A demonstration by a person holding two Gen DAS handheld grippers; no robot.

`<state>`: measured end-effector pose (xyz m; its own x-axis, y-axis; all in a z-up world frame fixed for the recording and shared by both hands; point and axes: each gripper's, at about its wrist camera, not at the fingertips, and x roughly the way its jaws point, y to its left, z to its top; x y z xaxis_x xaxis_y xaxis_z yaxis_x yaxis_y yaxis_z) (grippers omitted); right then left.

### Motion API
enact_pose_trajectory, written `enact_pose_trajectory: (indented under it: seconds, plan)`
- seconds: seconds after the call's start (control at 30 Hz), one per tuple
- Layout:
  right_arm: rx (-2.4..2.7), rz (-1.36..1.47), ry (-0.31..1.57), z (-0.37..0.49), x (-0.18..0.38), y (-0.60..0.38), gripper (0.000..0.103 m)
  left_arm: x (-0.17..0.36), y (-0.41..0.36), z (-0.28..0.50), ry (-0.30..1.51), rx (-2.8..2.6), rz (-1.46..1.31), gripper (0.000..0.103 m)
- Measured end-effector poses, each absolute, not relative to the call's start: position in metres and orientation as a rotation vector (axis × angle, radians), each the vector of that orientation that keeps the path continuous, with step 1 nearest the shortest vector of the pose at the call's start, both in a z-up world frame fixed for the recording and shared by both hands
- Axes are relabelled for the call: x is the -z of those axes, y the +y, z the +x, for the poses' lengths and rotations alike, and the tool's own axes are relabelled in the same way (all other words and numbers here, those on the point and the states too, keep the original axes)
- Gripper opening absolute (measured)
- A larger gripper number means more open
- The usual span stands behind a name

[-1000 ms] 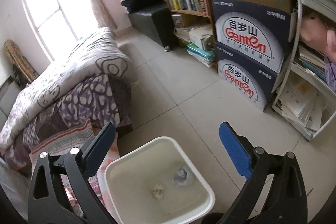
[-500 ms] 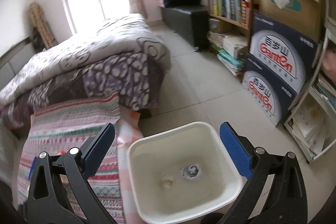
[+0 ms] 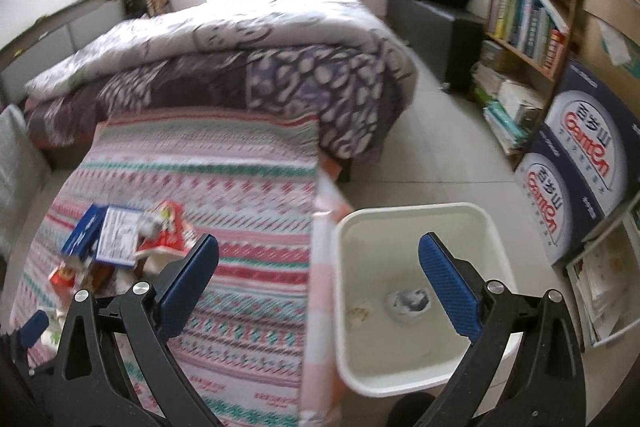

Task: Collect trash
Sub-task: 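Return both tools to the bed and grasp the green-printed paper cup with the left tool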

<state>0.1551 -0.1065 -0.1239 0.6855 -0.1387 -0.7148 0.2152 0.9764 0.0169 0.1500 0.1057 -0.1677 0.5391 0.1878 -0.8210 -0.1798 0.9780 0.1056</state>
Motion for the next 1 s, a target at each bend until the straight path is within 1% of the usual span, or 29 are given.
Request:
enact_pose_trajectory:
  seconds: [0.17, 0.33, 0.47, 0.87, 1.0]
  plan:
    - [0.141, 0.075, 0.855, 0.162, 0.136, -0.081, 0.096, 0.184, 0.147, 0.152, 1.042, -0.318, 0.022, 0.090]
    - [0.098, 0.045, 0.888, 0.166, 0.145, -0.059, 0.096, 0.205, 0.187, 0.159, 1.094, -0.399, 0.067, 0.096]
    - [0.075, 0.026, 0.910, 0.169, 0.151, -0.044, 0.096, 0.222, 0.213, 0.165, 1.150, -0.426, 0.058, 0.096]
    - [-0.027, -0.039, 0.964, 0.176, 0.170, 0.000, 0.096, 0.255, 0.252, 0.172, 1.272, -0.426, -0.018, 0.096]
    - [-0.102, -0.054, 1.015, 0.181, 0.184, 0.021, 0.096, 0.258, 0.265, 0.170, 1.285, -0.396, -0.074, 0.096]
